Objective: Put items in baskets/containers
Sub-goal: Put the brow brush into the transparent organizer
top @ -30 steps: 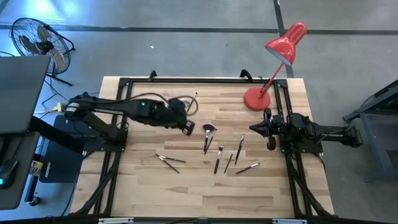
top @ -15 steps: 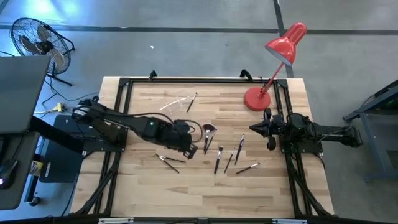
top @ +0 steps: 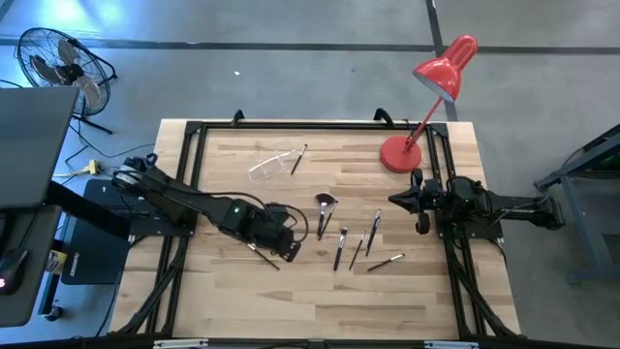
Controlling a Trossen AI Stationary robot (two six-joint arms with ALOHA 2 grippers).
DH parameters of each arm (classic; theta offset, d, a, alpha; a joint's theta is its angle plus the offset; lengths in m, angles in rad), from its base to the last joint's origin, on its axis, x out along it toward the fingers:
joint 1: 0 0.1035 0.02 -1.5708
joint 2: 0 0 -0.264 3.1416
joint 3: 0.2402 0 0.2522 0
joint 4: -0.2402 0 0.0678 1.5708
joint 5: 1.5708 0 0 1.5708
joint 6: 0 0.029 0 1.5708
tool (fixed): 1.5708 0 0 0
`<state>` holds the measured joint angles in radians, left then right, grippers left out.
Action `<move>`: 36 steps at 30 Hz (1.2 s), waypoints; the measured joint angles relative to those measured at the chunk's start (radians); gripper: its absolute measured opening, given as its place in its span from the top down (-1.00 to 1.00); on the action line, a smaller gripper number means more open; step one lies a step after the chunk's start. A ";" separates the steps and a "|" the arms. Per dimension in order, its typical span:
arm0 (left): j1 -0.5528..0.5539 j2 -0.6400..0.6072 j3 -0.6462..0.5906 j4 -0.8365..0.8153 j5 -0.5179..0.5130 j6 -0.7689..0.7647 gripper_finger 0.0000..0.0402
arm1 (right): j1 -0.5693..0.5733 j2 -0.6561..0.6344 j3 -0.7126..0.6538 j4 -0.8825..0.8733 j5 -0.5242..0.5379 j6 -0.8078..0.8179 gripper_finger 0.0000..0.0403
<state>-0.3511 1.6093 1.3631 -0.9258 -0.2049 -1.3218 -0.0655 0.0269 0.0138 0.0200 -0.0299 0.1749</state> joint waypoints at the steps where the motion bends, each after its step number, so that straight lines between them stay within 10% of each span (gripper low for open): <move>1: -0.002 0.000 -0.012 0.000 0.016 0.003 0.64 | 0.000 0.000 0.000 0.000 0.000 0.000 1.00; 16: -0.003 0.000 -0.226 -0.003 0.184 0.274 0.29 | 0.053 0.078 0.024 0.133 0.023 0.139 1.00; 36: -0.003 0.000 -0.387 -0.080 0.184 0.962 0.29 | 0.285 0.894 0.616 -0.165 0.295 0.162 1.00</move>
<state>-0.3542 1.6093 0.9766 -1.0058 -0.0211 -0.3595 0.2198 0.9207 0.6299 -0.1452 0.2652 0.3373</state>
